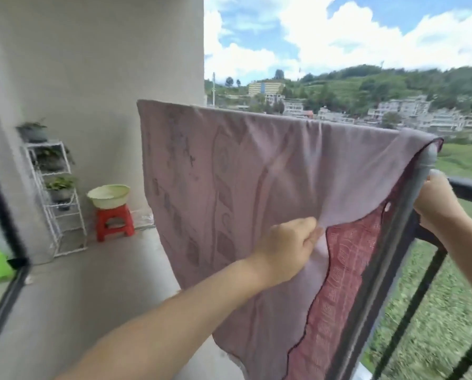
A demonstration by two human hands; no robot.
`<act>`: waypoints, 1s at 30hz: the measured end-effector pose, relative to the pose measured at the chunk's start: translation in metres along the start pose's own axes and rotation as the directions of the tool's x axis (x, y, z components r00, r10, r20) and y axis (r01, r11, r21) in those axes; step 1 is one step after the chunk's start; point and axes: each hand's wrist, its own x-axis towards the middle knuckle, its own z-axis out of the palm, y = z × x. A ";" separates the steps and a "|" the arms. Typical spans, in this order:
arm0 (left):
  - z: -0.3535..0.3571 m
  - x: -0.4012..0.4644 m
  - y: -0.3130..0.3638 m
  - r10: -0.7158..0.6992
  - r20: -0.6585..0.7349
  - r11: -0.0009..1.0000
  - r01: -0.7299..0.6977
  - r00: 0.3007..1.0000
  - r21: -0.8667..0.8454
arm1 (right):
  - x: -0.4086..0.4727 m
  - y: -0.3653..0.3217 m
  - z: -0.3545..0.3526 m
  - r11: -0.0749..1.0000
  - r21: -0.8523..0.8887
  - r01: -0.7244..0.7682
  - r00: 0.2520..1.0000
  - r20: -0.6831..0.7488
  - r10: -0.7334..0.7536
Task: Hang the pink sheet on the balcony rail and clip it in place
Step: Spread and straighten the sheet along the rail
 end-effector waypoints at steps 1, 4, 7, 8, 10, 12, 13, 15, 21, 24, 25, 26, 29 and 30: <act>-0.001 -0.002 0.004 0.043 -0.013 0.999 -0.043 0.999 -0.008 | 0.006 0.000 -0.001 1.000 0.008 0.007 1.000 -0.024 -0.007; 0.001 -0.012 0.021 0.178 -0.056 0.979 -0.182 0.982 -0.086 | 0.019 -0.001 -0.013 0.988 0.153 -0.031 0.998 -0.041 0.038; 0.005 -0.036 0.020 0.342 -0.053 0.939 -0.343 0.938 -0.015 | 0.028 -0.003 -0.012 0.989 0.137 -0.050 0.995 -0.074 0.060; 0.010 -0.047 0.012 0.380 -0.024 0.924 -0.378 0.925 0.055 | 0.033 -0.005 -0.010 0.991 0.120 -0.057 0.995 -0.070 0.066; 0.030 -0.058 -0.012 0.317 0.038 0.938 -0.319 0.948 0.132 | 0.034 -0.020 -0.009 0.995 0.097 0.005 0.998 -0.057 0.000; 0.044 -0.060 -0.017 0.154 0.166 0.982 -0.169 0.974 0.084 | 0.024 -0.057 -0.038 0.995 -0.072 0.066 0.984 -0.159 -0.077; 0.045 -0.045 -0.006 0.072 0.194 0.996 -0.082 0.978 0.046 | 0.016 -0.085 -0.064 0.980 -0.122 0.156 0.967 -0.182 -0.177; 0.045 -0.037 -0.007 -0.067 0.275 0.992 0.036 0.959 0.118 | 0.016 -0.101 -0.055 0.948 -0.170 0.268 0.951 -0.111 -0.289; 0.046 -0.037 -0.007 -0.140 0.447 0.983 0.069 0.884 0.172 | 0.001 -0.088 -0.042 0.969 -0.211 0.130 0.985 0.143 -0.101; 0.029 -0.015 0.002 -0.141 0.338 0.983 0.089 0.931 0.163 | -0.012 -0.076 -0.049 0.921 -0.386 0.058 0.941 0.329 0.078; 0.022 -0.007 0.011 -0.108 0.242 0.988 0.078 0.964 0.131 | -0.019 -0.074 -0.053 0.888 -0.454 0.068 0.928 0.357 0.112; 0.017 0.004 0.023 -0.052 0.131 0.993 0.038 0.990 0.109 | -0.023 -0.071 -0.057 0.861 -0.499 0.097 0.921 0.373 0.113; 0.011 0.043 0.062 0.083 -0.058 0.991 -0.076 0.995 0.113 | -0.036 -0.073 -0.057 0.810 -0.561 0.171 0.907 0.411 0.093; 0.011 0.056 0.074 0.096 -0.080 0.990 -0.087 0.992 0.111 | -0.039 -0.074 -0.054 0.796 -0.578 0.179 0.908 0.408 0.092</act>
